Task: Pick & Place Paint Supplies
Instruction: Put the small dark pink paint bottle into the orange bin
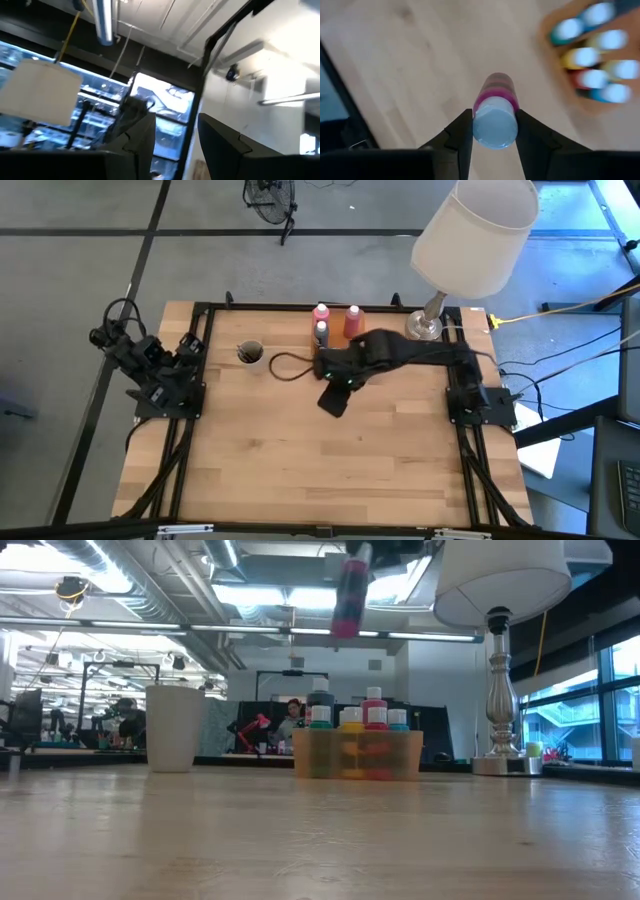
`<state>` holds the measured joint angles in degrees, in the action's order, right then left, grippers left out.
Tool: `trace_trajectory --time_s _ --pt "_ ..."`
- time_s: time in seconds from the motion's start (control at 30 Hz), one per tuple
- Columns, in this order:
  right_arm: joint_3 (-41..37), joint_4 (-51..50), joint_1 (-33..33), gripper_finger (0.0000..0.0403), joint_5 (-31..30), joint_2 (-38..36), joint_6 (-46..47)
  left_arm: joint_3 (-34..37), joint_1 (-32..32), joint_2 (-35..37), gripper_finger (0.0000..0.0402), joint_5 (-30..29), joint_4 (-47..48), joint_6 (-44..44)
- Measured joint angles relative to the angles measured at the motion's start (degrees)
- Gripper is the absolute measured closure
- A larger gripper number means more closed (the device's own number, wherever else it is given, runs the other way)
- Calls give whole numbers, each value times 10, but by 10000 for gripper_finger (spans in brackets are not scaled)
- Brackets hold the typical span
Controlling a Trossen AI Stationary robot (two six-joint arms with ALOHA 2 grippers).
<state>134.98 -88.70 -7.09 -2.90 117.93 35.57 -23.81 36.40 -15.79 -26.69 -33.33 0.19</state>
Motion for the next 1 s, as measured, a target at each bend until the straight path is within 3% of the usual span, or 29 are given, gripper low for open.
trace_trajectory --time_s 0.27,0.6,1.0 --pt "0 -13 44 281 -33 -46 -46 0 0 0 258 -91 30 39" --pt "-1 -13 145 281 -33 -50 -152 0 0 0 258 -207 68 42" --pt "-3 -13 214 281 -29 -50 -200 0 0 0 258 -218 70 41"
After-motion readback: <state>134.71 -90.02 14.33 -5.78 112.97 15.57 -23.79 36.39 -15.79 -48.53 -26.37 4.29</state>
